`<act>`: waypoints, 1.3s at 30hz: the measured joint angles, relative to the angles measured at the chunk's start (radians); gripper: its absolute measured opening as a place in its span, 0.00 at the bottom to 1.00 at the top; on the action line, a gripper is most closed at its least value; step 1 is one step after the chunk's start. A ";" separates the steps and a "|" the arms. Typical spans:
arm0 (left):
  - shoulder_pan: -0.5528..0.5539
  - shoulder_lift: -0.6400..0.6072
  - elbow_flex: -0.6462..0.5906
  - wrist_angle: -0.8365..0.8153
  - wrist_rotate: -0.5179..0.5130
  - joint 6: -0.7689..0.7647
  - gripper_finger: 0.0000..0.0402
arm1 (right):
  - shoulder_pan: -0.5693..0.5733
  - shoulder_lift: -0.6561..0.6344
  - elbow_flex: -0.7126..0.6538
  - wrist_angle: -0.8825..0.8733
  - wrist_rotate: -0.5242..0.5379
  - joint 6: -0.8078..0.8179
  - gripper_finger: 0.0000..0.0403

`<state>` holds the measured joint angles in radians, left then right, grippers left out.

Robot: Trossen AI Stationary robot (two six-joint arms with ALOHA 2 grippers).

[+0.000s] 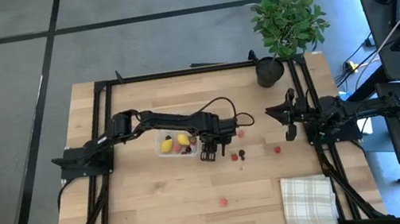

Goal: Pick and placing Produce into tupperware
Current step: Put the left blackberry into the transparent bin

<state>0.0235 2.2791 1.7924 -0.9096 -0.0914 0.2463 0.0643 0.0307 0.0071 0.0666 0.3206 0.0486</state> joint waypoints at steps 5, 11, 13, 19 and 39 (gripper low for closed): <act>0.000 0.001 0.000 0.001 0.000 0.000 0.42 | 0.000 0.000 0.000 0.000 0.000 0.000 0.13; 0.000 0.002 0.000 0.002 0.000 0.001 0.42 | 0.000 0.000 0.000 0.000 0.000 0.000 0.13; 0.000 0.002 -0.001 0.002 0.000 0.001 0.41 | 0.000 0.000 0.000 0.000 0.000 0.000 0.13; 0.000 0.002 -0.001 0.000 0.004 0.001 0.31 | 0.000 0.000 0.000 0.000 0.000 -0.001 0.13; 0.000 0.003 -0.002 0.001 0.003 0.001 0.26 | 0.000 0.000 0.000 0.000 0.000 -0.001 0.13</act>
<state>0.0231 2.2822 1.7908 -0.9085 -0.0887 0.2470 0.0647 0.0307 0.0071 0.0666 0.3206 0.0479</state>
